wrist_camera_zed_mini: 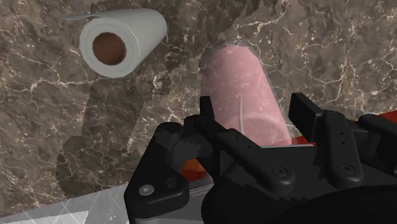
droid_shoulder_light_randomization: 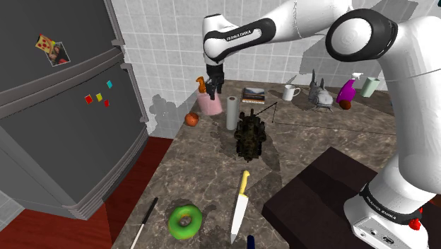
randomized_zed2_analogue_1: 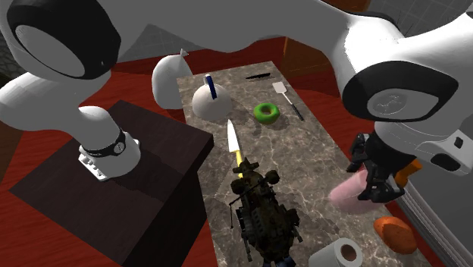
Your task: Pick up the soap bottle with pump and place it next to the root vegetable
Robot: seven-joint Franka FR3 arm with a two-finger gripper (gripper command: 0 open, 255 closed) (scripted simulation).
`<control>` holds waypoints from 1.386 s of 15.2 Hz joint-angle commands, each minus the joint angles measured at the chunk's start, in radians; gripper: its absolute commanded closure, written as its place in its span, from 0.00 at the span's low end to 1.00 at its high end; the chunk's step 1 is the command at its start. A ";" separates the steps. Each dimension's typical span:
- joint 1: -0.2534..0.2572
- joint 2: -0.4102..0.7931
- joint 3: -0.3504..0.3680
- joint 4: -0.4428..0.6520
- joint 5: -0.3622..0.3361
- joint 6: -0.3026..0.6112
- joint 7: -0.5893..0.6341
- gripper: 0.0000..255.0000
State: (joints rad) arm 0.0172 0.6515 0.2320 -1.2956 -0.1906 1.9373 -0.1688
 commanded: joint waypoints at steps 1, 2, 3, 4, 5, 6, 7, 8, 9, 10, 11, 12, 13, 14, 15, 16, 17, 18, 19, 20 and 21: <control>-0.001 0.005 -0.001 -0.018 -0.002 0.024 0.003 1.00; -0.001 0.009 -0.002 -0.025 -0.003 0.035 0.004 1.00; -0.001 0.014 -0.003 -0.031 -0.005 0.046 0.005 1.00; -0.001 0.018 -0.003 -0.038 -0.006 0.056 0.006 1.00; -0.001 0.022 -0.004 -0.045 -0.007 0.067 0.007 1.00; -0.001 0.027 -0.005 -0.050 -0.008 0.077 0.009 1.00; -0.001 0.032 -0.006 -0.055 -0.010 0.088 0.010 1.00; -0.001 0.037 -0.007 -0.060 -0.011 0.098 0.011 1.00; 0.000 0.043 -0.008 -0.065 -0.013 0.108 0.012 1.00; 0.000 0.048 -0.009 -0.070 -0.014 0.118 0.013 1.00; 0.000 0.054 -0.010 -0.074 -0.016 0.128 0.015 1.00; 0.000 0.060 -0.011 -0.078 -0.017 0.138 0.016 1.00; 0.001 0.065 -0.012 -0.083 -0.019 0.148 0.017 1.00; 0.001 0.072 -0.013 -0.086 -0.020 0.157 0.018 1.00; 0.002 0.078 -0.014 -0.089 -0.022 0.166 0.019 1.00; 0.002 0.085 -0.015 -0.091 -0.023 0.176 0.020 1.00; 0.003 0.091 -0.016 -0.094 -0.025 0.185 0.022 1.00; 0.003 0.098 -0.017 -0.096 -0.026 0.194 0.023 1.00; 0.004 0.105 -0.018 -0.098 -0.028 0.203 0.024 1.00; 0.004 0.112 -0.020 -0.100 -0.029 0.212 0.025 1.00; 0.005 0.119 -0.021 -0.102 -0.031 0.220 0.026 1.00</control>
State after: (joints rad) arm 0.0209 0.7655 0.2119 -1.3967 -0.2203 2.1504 -0.1442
